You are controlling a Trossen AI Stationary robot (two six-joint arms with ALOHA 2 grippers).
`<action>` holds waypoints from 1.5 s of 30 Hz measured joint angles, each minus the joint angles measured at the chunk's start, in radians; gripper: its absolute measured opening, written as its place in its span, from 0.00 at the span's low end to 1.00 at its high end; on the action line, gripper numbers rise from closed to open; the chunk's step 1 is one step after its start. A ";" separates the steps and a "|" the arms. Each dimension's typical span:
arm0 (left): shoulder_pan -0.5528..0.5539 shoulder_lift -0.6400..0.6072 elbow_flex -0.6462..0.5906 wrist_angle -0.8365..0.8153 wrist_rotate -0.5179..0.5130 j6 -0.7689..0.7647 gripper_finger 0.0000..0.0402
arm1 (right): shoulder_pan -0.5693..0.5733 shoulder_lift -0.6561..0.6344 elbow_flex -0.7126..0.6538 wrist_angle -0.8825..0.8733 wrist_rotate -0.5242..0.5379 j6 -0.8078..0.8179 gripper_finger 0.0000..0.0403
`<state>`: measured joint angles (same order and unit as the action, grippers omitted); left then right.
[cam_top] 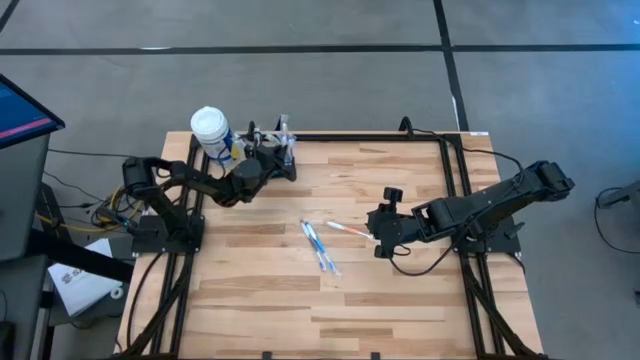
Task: Pick & Place toothbrushing station
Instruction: Put the blue toothbrush into the black wire organizer, then put the orange toothbrush into the black wire organizer
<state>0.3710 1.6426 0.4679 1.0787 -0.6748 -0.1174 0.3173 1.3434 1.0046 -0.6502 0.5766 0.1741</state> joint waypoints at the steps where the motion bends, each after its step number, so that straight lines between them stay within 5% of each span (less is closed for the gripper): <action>1: 0.000 0.000 0.000 -0.001 0.000 0.000 0.11 | 0.000 0.000 0.000 0.000 0.000 0.000 0.29; 16: -0.016 -0.017 0.001 0.003 0.031 0.012 0.22 | 0.001 0.000 0.000 0.000 0.000 0.002 0.29; 28: -0.050 -0.176 0.000 -0.015 0.037 0.118 0.22 | 0.001 0.000 0.000 0.000 -0.001 0.002 0.29; 37: -0.084 -0.305 0.000 -0.178 0.036 0.121 0.22 | -0.002 0.018 -0.003 0.017 -0.085 0.023 0.29; 45: -0.176 -0.391 0.000 -0.273 0.085 0.121 0.22 | -0.006 0.034 -0.142 0.155 -0.109 0.049 0.29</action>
<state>0.1953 1.2518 0.4679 0.8053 -0.5903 0.0035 0.3110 1.3778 0.8624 -0.4957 0.4671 0.2234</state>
